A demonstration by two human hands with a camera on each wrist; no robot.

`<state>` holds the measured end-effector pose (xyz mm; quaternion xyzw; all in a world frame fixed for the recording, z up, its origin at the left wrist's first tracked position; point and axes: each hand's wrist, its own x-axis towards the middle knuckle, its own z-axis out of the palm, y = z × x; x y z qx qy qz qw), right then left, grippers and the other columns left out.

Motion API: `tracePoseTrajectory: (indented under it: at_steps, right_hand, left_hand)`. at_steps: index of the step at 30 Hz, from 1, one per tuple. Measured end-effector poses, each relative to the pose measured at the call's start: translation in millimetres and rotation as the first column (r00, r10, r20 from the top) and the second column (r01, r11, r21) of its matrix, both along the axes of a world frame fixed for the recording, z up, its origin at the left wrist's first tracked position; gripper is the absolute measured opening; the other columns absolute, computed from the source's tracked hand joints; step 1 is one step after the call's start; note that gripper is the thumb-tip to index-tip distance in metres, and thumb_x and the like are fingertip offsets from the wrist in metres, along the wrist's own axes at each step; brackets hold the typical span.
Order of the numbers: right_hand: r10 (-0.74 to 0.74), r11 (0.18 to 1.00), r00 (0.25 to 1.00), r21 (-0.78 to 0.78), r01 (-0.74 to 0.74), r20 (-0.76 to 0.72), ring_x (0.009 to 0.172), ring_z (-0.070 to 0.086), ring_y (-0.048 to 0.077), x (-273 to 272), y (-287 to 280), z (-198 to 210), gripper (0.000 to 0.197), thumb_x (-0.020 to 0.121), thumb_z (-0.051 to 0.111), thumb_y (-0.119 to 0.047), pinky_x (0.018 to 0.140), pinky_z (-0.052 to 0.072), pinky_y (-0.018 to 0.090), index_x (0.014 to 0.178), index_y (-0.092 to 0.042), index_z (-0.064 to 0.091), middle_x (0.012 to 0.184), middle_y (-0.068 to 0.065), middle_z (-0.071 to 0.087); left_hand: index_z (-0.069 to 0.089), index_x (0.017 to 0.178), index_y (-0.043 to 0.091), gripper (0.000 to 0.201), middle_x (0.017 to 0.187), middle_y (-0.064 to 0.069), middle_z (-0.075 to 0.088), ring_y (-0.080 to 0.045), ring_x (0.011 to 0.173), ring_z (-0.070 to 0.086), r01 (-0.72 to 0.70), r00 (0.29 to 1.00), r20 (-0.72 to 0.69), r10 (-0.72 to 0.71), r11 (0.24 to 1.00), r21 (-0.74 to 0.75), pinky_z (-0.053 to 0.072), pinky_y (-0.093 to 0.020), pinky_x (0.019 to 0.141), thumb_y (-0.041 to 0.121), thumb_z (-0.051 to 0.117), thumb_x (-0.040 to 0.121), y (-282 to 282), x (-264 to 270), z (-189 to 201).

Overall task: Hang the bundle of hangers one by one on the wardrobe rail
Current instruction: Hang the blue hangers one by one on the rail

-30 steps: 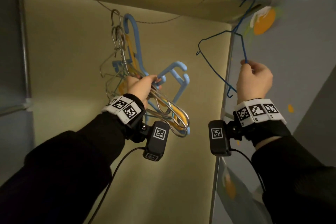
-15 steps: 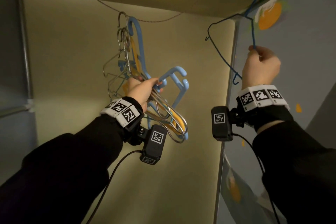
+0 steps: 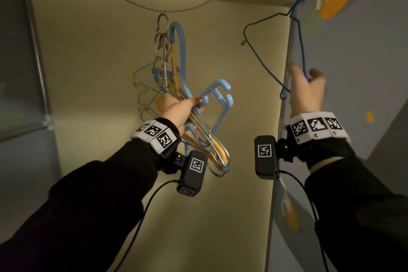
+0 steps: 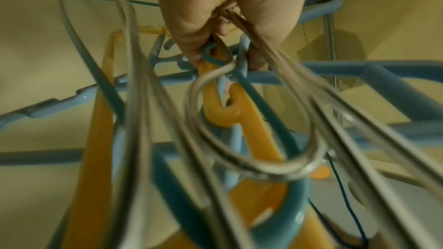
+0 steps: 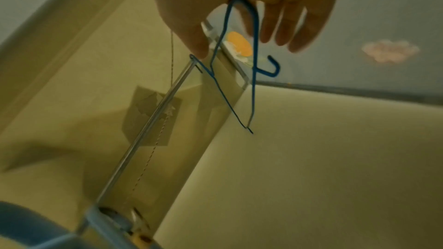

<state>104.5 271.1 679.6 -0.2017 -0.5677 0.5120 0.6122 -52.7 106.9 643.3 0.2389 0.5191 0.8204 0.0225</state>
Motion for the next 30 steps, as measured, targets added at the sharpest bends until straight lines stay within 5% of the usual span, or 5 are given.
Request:
tracePoseTrajectory:
  at_steps: [4, 8, 16, 24, 30]
  right_hand:
    - [0.270, 0.932, 0.962, -0.242, -0.268, -0.025, 0.132, 0.038, 0.028, -8, -25, -36, 0.102, 0.067, 0.066, -0.061, 0.103, 0.041, 0.051, 0.145, -0.020, 0.015, 0.152, 0.006, 0.026]
    - [0.471, 0.880, 0.854, -0.181, -0.438, 0.222, 0.103, 0.056, 0.023, -24, -51, -63, 0.059, 0.082, 0.051, -0.058, 0.077, 0.048, 0.037, 0.120, -0.012, 0.054, 0.105, -0.001, 0.058]
    - [0.721, 0.500, 0.313, -0.152, -0.853, 0.618, 0.087, 0.065, 0.024, -33, -99, -63, 0.042, 0.073, 0.060, -0.046, 0.088, 0.054, 0.044, 0.099, -0.013, 0.066, 0.097, 0.009, 0.066]
    - [0.782, 0.452, 0.185, -0.337, -0.826, 0.595, 0.049, 0.052, 0.013, -29, -102, -69, 0.014, 0.086, 0.040, -0.008, 0.057, 0.046, 0.028, 0.078, -0.009, 0.052, 0.072, 0.005, 0.053]
    - [0.823, 0.518, 0.324, -0.386, -0.763, 0.466, 0.034, 0.045, 0.007, -20, -85, -77, 0.019, 0.088, 0.038, -0.001, 0.047, 0.044, 0.022, 0.099, -0.009, 0.050, 0.075, 0.006, 0.050]
  left_hand:
    - [0.042, 0.128, -0.001, 0.064, 0.070, -0.013, 0.062, -0.019, 0.049, 0.062, 0.002, 1.000, 0.004, -0.002, 1.000, -0.026, 0.054, -0.031, 0.055, -0.003, 0.070, 0.070, -4, 5, -9]
    - [0.045, 0.110, 0.004, 0.048, 0.081, -0.012, 0.058, -0.022, 0.059, 0.062, -0.072, 0.997, -0.021, 0.070, 0.991, -0.114, 0.057, -0.031, 0.054, -0.010, 0.066, 0.069, -11, 8, -21]
    - [0.041, 0.105, 0.011, 0.050, 0.086, -0.008, 0.055, -0.026, 0.077, 0.061, -0.136, 0.990, -0.063, 0.126, 0.974, -0.182, 0.053, -0.033, 0.061, -0.012, 0.065, 0.068, -30, 16, -43]
    - [0.041, 0.110, 0.009, 0.054, 0.104, -0.014, 0.057, -0.024, 0.084, 0.065, -0.199, 0.979, -0.110, 0.171, 0.920, -0.338, 0.057, -0.031, 0.068, 0.006, 0.075, 0.069, -52, 21, -61]
    - [0.039, 0.115, 0.008, 0.058, 0.105, -0.012, 0.060, -0.026, 0.083, 0.069, -0.151, 0.988, -0.020, 0.153, 0.932, -0.329, 0.054, -0.044, 0.090, 0.010, 0.073, 0.068, -67, 27, -62]
